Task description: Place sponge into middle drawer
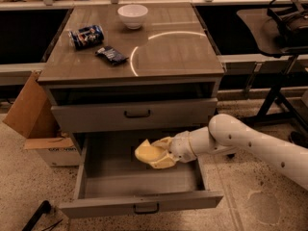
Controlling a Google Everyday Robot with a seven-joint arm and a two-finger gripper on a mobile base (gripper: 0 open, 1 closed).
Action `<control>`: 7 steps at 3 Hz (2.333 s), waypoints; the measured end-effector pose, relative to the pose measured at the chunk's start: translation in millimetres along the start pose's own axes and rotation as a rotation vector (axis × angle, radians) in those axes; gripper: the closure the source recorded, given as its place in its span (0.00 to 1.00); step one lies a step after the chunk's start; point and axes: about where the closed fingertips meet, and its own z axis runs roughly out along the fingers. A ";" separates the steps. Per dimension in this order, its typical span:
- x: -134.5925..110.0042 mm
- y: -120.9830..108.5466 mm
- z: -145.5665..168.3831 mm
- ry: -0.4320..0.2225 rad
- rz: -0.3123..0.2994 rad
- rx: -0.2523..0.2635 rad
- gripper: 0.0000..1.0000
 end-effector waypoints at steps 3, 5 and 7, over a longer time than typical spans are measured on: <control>78.2 -19.8 71.3 0.086 0.104 0.044 0.27; 86.3 -37.0 70.9 0.101 0.116 0.085 0.00; 81.7 -31.1 44.5 0.059 0.112 0.100 0.00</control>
Offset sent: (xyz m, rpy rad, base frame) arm 0.0098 0.0161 -0.1198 -0.1194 0.0811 -0.0999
